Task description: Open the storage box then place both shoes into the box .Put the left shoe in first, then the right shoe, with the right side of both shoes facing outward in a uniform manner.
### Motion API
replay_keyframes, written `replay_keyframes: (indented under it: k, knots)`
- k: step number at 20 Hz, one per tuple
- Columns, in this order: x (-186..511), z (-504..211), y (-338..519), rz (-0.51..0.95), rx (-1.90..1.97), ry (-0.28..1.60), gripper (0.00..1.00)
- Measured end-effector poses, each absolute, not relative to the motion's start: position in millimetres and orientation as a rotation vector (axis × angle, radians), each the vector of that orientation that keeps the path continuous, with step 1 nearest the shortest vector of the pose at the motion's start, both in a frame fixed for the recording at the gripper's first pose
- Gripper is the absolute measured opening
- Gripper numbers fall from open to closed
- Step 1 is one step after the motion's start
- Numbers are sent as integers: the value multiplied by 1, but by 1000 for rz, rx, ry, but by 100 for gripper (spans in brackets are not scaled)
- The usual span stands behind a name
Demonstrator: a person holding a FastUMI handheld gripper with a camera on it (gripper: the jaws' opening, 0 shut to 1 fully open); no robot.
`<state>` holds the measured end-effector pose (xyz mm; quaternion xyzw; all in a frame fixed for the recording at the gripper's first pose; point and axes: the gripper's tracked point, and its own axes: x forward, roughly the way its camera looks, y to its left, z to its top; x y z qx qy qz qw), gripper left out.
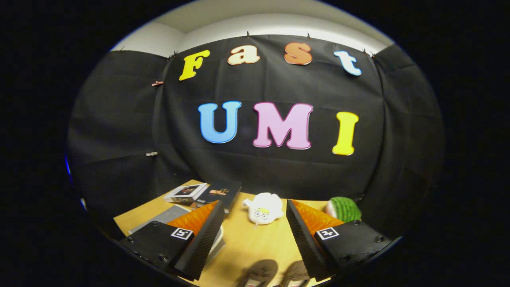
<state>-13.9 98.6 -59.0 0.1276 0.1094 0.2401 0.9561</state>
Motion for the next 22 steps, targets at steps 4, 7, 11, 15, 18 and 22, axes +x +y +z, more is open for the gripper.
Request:
replay_keyframes:
  k: [4,7,11,15,18,22]
  knots:
    - [-27,-82,126,657,421,321,96]
    - [-37,-111,144,759,545,427,97]
    - [-54,-149,160,834,723,567,97]
    - [-71,-189,180,892,834,725,97]
    - [-84,-205,195,941,923,823,97]
    - [-103,-228,219,1004,996,970,97]
